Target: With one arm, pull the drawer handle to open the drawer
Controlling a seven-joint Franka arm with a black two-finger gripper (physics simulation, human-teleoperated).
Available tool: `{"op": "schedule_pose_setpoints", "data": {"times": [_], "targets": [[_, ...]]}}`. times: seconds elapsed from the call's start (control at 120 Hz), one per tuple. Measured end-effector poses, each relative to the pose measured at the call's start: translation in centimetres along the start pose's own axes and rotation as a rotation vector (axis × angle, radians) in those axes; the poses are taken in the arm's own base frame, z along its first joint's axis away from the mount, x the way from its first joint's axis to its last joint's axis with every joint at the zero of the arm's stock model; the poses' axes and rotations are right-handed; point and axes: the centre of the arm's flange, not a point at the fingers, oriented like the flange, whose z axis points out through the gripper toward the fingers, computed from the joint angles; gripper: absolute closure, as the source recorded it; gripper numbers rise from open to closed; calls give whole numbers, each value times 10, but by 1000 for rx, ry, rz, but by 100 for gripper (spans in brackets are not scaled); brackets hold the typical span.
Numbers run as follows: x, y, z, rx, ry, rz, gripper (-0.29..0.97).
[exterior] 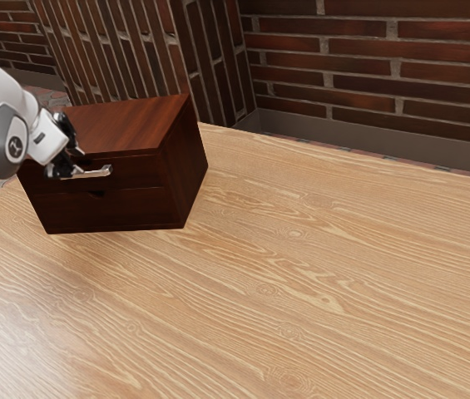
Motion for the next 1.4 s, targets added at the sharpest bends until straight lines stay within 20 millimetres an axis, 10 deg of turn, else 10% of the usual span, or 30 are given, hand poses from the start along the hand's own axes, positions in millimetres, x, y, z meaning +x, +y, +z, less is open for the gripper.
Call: {"op": "schedule_pose_setpoints", "data": {"times": [0.858,1.4], "targets": [[-13,17,35,-56,-7,-51,58],[-15,30,9,-59,-7,-58,65]]}}
